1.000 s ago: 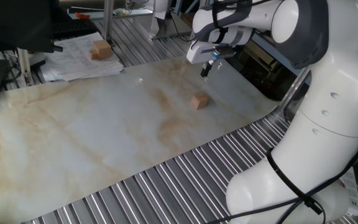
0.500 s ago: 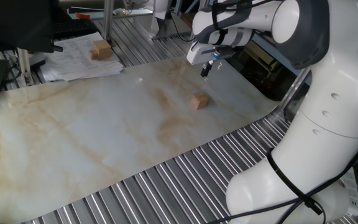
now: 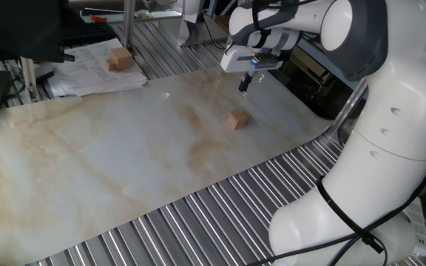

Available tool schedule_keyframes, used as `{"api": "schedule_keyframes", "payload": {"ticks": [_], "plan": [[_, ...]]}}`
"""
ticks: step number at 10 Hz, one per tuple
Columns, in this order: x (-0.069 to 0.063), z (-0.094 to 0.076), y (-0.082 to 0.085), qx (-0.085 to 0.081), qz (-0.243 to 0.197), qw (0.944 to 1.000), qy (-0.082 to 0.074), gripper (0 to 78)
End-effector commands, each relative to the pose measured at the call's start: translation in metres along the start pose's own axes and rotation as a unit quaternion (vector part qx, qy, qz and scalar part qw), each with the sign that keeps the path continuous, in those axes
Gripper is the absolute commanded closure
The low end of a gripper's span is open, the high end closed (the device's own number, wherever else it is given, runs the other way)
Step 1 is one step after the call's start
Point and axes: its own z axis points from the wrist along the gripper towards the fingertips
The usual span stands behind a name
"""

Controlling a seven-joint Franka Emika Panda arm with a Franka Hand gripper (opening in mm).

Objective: Pick up the small block on the left and move it to the right

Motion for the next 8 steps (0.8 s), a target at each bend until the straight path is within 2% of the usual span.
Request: {"api": "schedule_keyframes", "payload": {"ticks": [1, 2, 3, 5, 7, 8], "plan": [[-0.002, 0.000, -0.002, -0.005, 0.016, 0.9998, 0.002, 77.6], [-0.006, 0.002, -0.006, -0.003, 0.017, 0.9998, 0.000, 77.6], [-0.004, 0.002, -0.013, 0.002, 0.009, 1.0000, 0.001, 77.6], [-0.003, 0.008, -0.023, 0.002, 0.004, 1.0000, 0.001, 77.6], [0.010, 0.016, -0.025, 0.000, 0.003, 1.0000, -0.003, 77.6], [0.010, 0.016, -0.025, 0.000, 0.003, 1.0000, -0.003, 77.6]]}}
